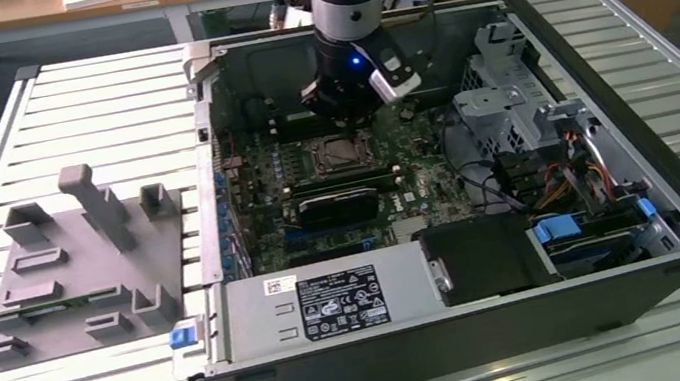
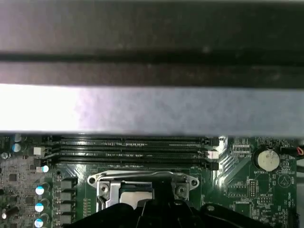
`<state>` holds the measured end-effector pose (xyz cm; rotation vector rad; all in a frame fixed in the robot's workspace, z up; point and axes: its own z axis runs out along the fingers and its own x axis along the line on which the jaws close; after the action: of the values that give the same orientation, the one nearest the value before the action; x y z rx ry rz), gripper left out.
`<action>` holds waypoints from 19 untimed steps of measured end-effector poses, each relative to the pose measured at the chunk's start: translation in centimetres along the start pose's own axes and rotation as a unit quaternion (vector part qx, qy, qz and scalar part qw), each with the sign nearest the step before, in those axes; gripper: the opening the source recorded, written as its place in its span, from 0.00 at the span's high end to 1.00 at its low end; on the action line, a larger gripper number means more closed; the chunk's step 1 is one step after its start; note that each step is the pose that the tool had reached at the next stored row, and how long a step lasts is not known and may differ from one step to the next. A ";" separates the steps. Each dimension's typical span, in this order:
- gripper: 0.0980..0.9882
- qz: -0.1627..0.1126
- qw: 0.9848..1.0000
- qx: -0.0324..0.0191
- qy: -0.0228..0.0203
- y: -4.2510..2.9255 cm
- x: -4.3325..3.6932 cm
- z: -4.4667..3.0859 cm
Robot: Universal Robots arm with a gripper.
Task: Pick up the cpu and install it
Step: 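Install the second cpu locking lever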
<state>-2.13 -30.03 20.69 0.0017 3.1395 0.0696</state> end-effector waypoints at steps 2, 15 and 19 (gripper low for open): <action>0.99 0.000 1.000 0.000 0.000 -0.04 0.01 -0.20; 0.99 0.000 1.000 0.000 0.000 -0.65 0.17 -4.52; 0.99 0.000 1.000 0.000 0.000 -1.99 0.19 -4.57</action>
<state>-2.32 -32.22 25.17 0.0018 3.1393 0.0702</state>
